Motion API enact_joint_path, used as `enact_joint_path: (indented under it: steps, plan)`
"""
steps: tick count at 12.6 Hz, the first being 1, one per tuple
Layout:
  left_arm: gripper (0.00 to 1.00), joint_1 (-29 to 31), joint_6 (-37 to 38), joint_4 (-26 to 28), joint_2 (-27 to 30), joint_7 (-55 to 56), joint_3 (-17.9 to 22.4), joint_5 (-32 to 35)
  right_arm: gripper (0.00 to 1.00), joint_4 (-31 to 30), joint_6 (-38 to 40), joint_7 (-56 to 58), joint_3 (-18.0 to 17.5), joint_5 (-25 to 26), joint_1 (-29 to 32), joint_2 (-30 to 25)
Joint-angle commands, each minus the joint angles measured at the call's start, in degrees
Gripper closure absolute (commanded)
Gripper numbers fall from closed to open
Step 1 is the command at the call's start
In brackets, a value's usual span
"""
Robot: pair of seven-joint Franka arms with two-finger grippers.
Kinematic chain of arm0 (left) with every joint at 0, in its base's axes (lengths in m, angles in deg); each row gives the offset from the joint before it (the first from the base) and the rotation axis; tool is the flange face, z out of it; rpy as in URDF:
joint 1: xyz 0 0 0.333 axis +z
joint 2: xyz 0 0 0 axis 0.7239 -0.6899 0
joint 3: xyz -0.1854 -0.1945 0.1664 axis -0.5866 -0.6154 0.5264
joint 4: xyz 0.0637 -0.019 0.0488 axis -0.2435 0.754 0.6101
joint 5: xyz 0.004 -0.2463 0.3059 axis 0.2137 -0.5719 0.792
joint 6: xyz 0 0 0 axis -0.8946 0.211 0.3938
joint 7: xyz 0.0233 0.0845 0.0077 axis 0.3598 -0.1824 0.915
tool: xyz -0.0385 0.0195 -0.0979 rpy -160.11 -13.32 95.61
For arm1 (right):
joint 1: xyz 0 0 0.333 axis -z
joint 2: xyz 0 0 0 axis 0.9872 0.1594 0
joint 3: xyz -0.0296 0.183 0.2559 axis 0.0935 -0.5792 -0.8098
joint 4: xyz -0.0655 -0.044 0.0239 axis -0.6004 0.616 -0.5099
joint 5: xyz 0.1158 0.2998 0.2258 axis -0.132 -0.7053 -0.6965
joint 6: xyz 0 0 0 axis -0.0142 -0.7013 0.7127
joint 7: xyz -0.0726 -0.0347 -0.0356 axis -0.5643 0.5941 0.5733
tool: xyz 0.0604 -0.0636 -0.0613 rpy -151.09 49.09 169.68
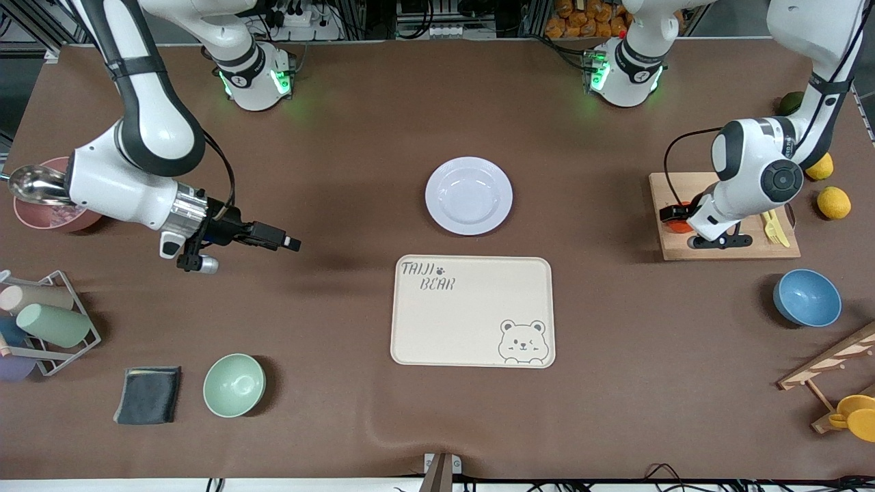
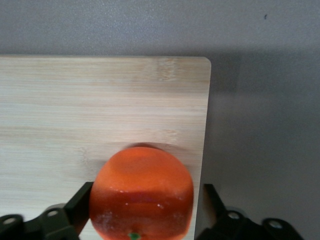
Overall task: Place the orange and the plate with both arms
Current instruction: 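Lift the orange and carry it over the white plate with the left gripper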
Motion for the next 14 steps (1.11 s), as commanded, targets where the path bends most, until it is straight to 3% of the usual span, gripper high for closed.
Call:
enact_joint_path:
  steps: [1, 4, 6, 9, 14]
  plan:
    - [0.77, 0.45, -0.37, 0.12, 1.16, -0.15, -0.65, 1.80, 0.00, -2.00, -0.96, 3.31, -0.39, -7.20, -0.12, -0.48]
    - [0.88, 0.01, 2.52, -0.75, 5.90, -0.06, -2.22, 1.80, 0.00, -4.28, -1.48, 11.65, -0.30, -13.19, -0.12, 0.22]
    - [0.96, 0.01, 7.34, -4.17, 7.76, 0.90, -4.68, 1.72, 0.00, -4.99, -2.10, 13.95, -0.39, -16.54, -0.64, 0.58]
    - [1.00, -0.08, 15.18, -11.11, 7.41, 8.53, -11.09, 1.11, 0.00, -5.69, -4.20, 13.96, -0.39, -18.83, -2.66, 0.84]
    - [1.00, -0.43, 18.70, -18.49, 5.13, 24.25, -23.13, -4.34, 0.00, -6.04, -5.35, 14.05, -0.39, -19.36, -3.72, 0.93]
